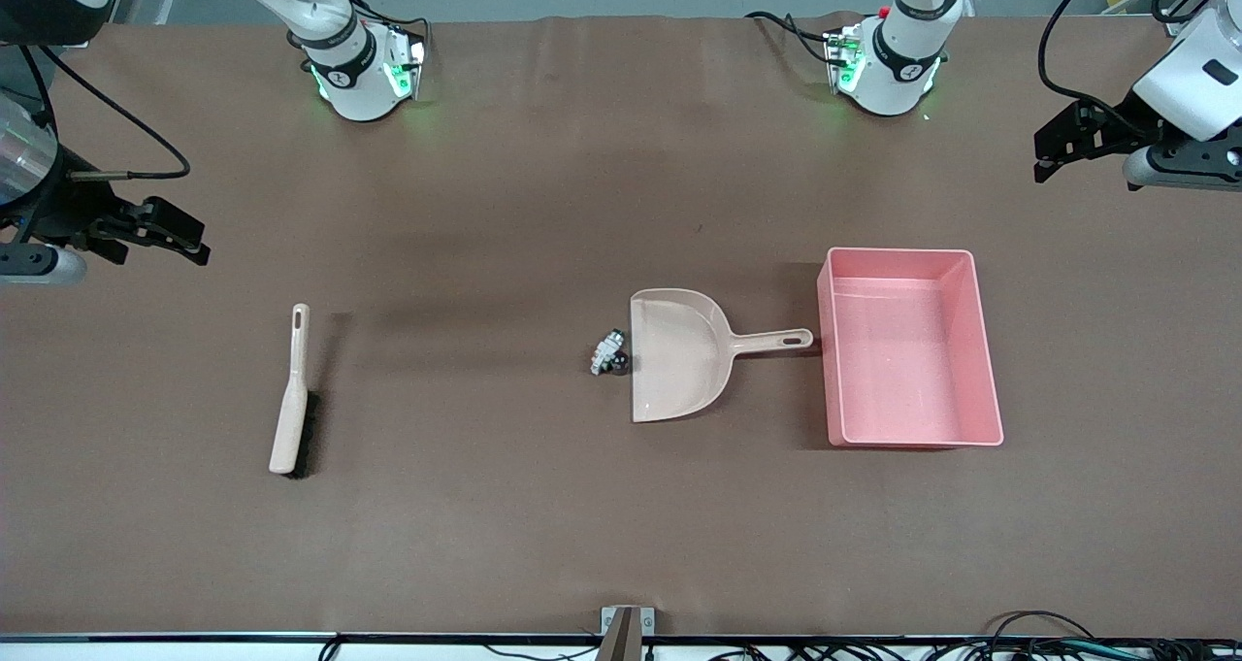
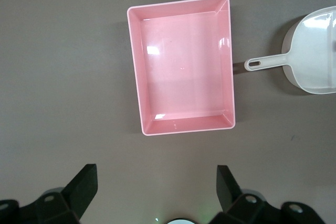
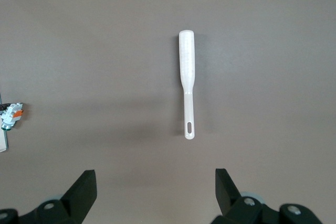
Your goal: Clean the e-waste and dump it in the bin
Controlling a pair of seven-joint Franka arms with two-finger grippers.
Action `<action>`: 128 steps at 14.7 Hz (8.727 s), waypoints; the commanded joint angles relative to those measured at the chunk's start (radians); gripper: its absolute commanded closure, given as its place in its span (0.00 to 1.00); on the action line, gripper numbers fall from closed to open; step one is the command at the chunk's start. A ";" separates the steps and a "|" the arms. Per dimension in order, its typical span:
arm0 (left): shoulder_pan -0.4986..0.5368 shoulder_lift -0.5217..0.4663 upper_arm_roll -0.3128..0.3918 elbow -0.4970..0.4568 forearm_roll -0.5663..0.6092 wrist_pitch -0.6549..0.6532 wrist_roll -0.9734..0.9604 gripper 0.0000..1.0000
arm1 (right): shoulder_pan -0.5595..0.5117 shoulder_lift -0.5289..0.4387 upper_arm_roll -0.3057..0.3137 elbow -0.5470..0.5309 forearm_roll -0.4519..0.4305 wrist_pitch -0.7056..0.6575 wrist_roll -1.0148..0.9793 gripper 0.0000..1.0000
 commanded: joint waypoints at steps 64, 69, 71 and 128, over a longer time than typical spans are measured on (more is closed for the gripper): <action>-0.157 0.761 -0.413 -0.038 0.523 0.564 0.484 0.15 | -0.097 0.373 0.006 -0.556 -0.002 1.151 -0.165 0.03; -0.157 0.790 -0.413 -0.038 0.556 0.591 0.484 0.18 | -0.097 0.431 0.006 -0.475 0.002 1.154 -0.165 0.04; -0.157 0.791 -0.413 -0.035 0.556 0.591 0.479 0.19 | -0.097 0.480 0.006 -0.437 0.004 1.155 -0.165 0.06; -0.189 0.814 -0.412 -0.009 0.590 0.557 0.525 0.73 | 0.553 0.600 0.003 -0.225 -0.008 0.999 0.676 1.00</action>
